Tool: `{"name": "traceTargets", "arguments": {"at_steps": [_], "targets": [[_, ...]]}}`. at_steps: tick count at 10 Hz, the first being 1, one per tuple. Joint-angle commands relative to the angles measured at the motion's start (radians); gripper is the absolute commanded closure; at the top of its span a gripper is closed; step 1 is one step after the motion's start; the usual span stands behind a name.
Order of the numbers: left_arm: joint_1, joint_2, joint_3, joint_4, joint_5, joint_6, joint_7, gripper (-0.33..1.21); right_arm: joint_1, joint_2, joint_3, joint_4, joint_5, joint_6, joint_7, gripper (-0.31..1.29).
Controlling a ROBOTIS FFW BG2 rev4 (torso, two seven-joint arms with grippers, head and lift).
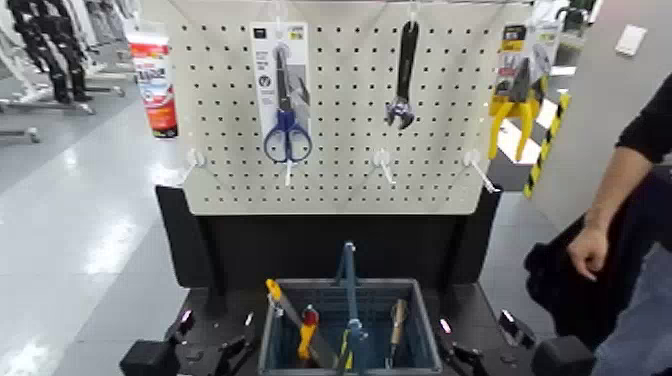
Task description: Put the yellow roller into the crate.
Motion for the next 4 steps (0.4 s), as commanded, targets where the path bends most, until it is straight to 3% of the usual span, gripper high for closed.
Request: {"name": "traceTargets", "arguments": {"at_steps": [1,4], "targets": [[0.004,0.000,0.002,-0.002,0.000,0.002,0.000,0.12,0.026,0.010,0.004,0.013,0.000,-0.058,-0.031,0.14],[0.006,0.000,0.000,-0.002,0.000,0.000,0.004,0.12,0.030,0.007,0.001,0.014,0.006,-0.067,-0.040,0.13]]}}
